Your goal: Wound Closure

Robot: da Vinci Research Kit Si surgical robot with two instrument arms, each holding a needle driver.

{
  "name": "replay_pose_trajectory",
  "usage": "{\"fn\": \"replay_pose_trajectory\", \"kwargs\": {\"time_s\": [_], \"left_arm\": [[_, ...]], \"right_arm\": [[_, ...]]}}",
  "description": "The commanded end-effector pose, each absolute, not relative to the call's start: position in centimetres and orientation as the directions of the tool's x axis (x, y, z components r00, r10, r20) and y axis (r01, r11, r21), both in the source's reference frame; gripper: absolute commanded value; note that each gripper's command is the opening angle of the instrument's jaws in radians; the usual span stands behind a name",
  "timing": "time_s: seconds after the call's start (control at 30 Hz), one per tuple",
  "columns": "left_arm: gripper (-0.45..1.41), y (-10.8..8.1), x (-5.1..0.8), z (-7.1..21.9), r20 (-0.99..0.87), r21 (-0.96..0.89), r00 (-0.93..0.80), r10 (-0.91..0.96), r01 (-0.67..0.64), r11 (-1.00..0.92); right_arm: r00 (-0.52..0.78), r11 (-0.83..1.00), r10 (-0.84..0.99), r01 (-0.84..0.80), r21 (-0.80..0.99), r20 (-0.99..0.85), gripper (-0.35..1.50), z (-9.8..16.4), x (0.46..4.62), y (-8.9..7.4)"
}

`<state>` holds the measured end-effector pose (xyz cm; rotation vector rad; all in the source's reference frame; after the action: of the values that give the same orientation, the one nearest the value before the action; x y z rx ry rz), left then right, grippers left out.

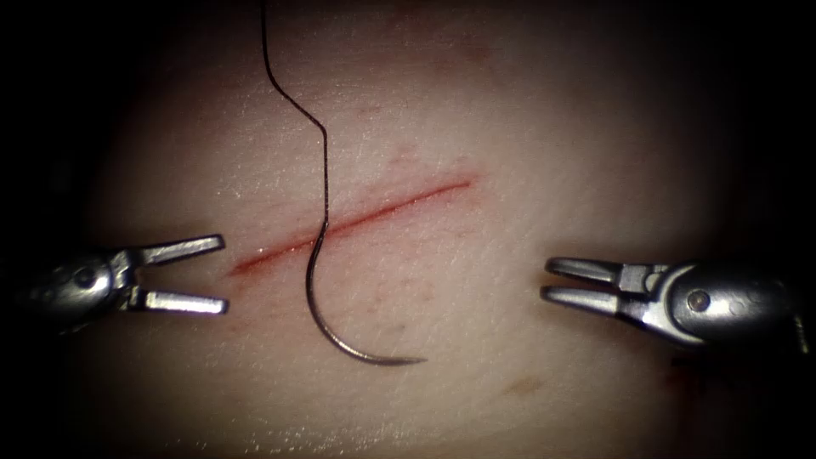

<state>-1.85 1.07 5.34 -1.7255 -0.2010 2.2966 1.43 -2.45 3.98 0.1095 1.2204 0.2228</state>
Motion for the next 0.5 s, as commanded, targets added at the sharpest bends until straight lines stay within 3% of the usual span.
{"fn": "replay_pose_trajectory", "kwargs": {"time_s": [0.03,0.1,0.5], "left_arm": [[0.36,1.01,-1.92,5.41,-0.921,-0.268,-0.259,0.291,-0.124,-0.956],[0.36,1.0,-1.92,5.4,-0.921,-0.267,-0.259,0.291,-0.124,-0.956],[0.39,0.86,-1.95,5.26,-0.914,-0.246,-0.292,0.281,-0.151,-0.958]], "right_arm": [[0.324,0.973,0.23,-0.108,0.206,-0.918,0.09,4.03,1.47,-2.54],[0.324,0.973,0.23,-0.108,0.206,-0.918,0.09,4.03,1.47,-2.54],[0.323,0.973,0.228,-0.107,0.204,-0.919,0.56,4.04,1.46,-2.56]]}}
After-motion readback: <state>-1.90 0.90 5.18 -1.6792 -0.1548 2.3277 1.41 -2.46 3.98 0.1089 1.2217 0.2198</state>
